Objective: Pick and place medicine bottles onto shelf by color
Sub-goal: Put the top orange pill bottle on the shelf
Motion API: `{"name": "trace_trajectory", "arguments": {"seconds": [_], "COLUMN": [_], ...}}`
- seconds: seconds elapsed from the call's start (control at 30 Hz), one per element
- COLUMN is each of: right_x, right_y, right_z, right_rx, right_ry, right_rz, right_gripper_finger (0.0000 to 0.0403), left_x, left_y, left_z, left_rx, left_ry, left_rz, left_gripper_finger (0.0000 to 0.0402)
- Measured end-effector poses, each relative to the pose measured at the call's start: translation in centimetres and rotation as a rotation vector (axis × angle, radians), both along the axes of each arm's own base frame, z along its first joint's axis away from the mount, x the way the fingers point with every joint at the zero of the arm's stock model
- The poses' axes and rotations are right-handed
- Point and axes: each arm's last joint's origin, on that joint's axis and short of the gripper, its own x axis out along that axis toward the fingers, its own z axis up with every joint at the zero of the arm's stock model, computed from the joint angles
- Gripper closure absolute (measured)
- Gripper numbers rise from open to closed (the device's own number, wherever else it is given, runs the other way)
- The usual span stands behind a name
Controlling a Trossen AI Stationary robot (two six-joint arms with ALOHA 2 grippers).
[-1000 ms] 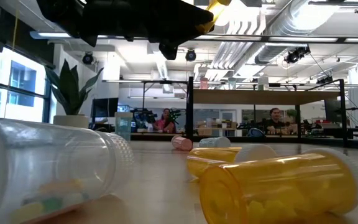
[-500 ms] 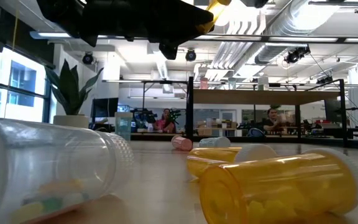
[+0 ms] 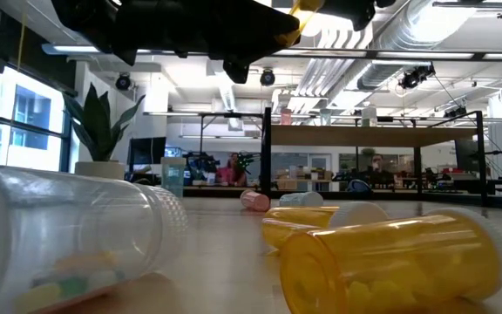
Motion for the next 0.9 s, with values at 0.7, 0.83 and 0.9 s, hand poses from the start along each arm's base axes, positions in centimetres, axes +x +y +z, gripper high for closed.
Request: {"name": "trace_trajectory", "arguments": {"seconds": [0.7,0.83,0.9], "right_x": [-0.01,-0.02,-0.03], "right_y": [0.01,0.00,0.00], "right_z": [-0.09,-0.12,-0.16], "right_rx": [0.005,0.003,0.001], "right_ry": [0.011,0.014,0.019], "right_rz": [0.009,0.009,0.009], "right_gripper_finger": [0.0301,0.0301,0.0301], "left_x": [0.00,0.00,-0.02], "left_y": [0.07,0.10,0.14], "left_z": [-0.01,-0.13,-0.31], "left_rx": [-0.063,-0.043,-0.040], "left_ry": [0.005,0.017,0.037], "left_rz": [0.034,0.044,0.054], "left_gripper_finger": [0.0295,0.0271,0.0255]}}
